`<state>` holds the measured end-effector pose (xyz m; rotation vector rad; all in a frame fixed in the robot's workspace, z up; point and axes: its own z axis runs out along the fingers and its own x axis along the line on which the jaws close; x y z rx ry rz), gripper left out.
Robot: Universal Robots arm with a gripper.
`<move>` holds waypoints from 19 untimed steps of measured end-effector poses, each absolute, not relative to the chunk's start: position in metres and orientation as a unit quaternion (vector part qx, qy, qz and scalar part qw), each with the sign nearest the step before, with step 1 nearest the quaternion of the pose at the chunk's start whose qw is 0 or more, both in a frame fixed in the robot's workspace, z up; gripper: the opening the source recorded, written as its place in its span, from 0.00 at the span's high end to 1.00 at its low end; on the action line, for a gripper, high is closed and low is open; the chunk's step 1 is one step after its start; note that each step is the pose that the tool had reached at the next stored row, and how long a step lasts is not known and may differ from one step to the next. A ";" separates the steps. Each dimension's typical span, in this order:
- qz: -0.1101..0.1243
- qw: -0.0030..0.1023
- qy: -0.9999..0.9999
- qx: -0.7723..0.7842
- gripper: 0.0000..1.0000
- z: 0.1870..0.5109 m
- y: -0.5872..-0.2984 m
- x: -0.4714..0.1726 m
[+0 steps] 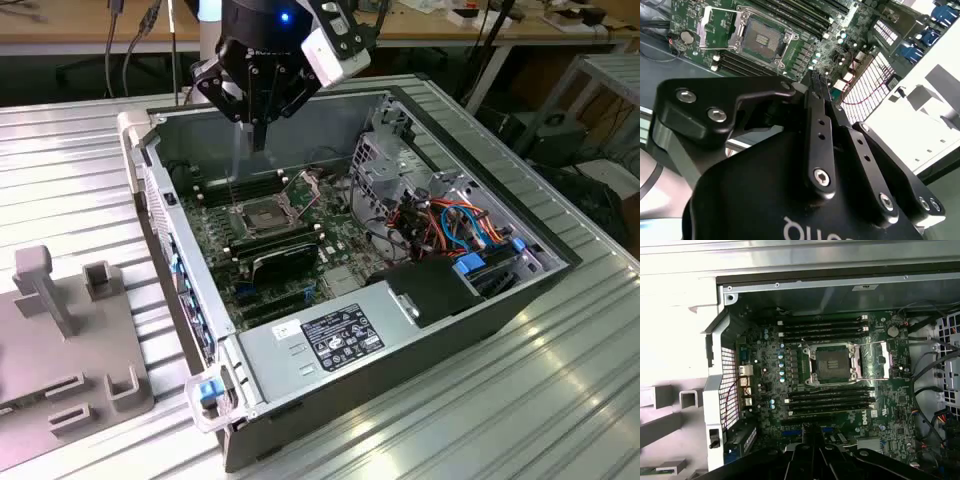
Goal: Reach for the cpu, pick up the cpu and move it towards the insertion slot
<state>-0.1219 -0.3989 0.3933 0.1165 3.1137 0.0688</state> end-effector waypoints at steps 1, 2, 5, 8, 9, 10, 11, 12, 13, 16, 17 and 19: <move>0.022 0.012 0.999 0.037 0.89 0.393 -0.399 -0.122; 0.022 0.012 0.999 0.037 0.89 0.393 -0.399 -0.122; 0.022 0.013 0.999 0.038 0.89 0.393 -0.399 -0.123; 0.022 0.012 0.999 0.037 0.89 0.393 -0.399 -0.125; 0.022 0.012 0.999 0.037 0.89 0.393 -0.399 -0.125; 0.022 0.012 0.999 0.037 0.89 0.393 -0.399 -0.126; 0.022 0.012 0.999 0.037 0.89 0.393 -0.399 -0.127; 0.022 0.012 0.999 0.037 0.89 0.393 -0.399 -0.127; 0.022 0.012 0.999 0.037 0.89 0.393 -0.399 -0.128; 0.022 0.012 0.999 0.037 0.89 0.393 -0.399 -0.131; 0.022 0.012 0.999 0.037 0.89 0.393 -0.399 -0.131; 0.022 0.012 0.999 0.037 0.89 0.393 -0.399 -0.133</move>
